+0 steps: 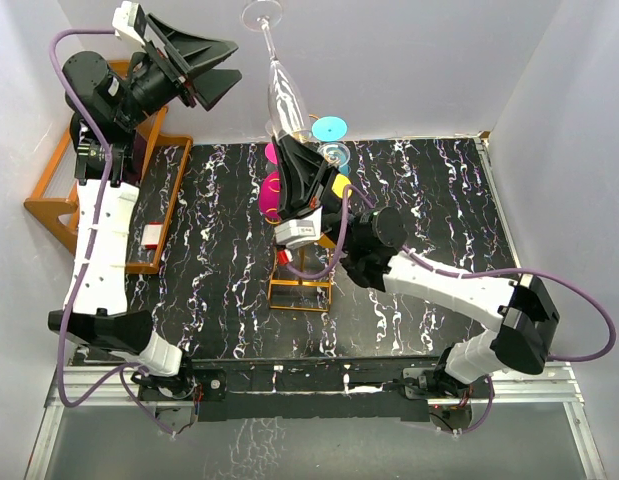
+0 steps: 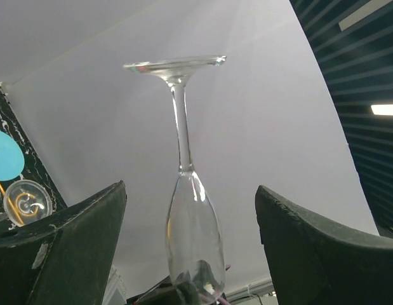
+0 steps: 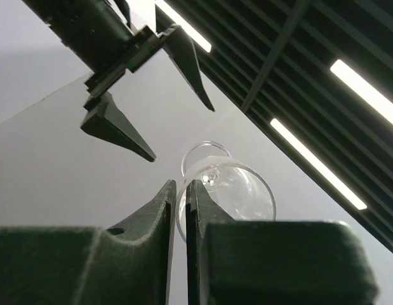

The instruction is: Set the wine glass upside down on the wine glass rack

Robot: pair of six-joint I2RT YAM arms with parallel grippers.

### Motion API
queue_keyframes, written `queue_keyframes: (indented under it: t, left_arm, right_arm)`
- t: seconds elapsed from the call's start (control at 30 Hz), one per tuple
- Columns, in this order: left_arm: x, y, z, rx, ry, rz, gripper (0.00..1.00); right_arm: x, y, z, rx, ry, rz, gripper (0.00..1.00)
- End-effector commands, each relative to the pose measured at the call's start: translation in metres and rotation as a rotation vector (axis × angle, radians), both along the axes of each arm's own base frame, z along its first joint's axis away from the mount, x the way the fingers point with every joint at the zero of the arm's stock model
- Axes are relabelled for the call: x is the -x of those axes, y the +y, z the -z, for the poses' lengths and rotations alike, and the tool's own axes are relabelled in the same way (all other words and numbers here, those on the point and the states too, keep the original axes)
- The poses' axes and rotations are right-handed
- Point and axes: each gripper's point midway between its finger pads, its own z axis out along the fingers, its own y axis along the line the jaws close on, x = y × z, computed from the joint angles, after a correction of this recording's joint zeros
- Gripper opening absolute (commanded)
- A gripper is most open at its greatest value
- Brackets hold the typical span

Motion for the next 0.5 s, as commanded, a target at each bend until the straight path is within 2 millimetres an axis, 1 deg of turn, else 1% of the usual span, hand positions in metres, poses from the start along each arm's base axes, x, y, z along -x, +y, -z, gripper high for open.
queue_keyframes:
  t: [0.0, 0.13, 0.23, 0.37, 0.47]
  left_arm:
    - [-0.004, -0.006, -0.007, 0.029, 0.000, 0.020, 0.79]
    - [-0.006, -0.015, -0.003, 0.023, 0.003, 0.033, 0.78]
    - [-0.005, -0.020, -0.005, 0.018, -0.015, 0.041, 0.76]
    - [-0.005, -0.023, -0.011, 0.022, -0.040, 0.039, 0.59]
    - [-0.001, -0.024, -0.017, 0.022, -0.065, 0.041, 0.51]
  right_arm:
    - [0.022, 0.000, -0.027, -0.018, -0.093, 0.015, 0.08]
    - [0.021, 0.008, -0.025, 0.006, -0.095, 0.025, 0.08]
    - [0.020, 0.011, -0.025, 0.008, -0.094, 0.027, 0.08]
    - [0.017, 0.015, -0.023, 0.015, -0.088, 0.030, 0.08]
    - [0.013, 0.017, -0.018, 0.025, -0.076, 0.040, 0.08]
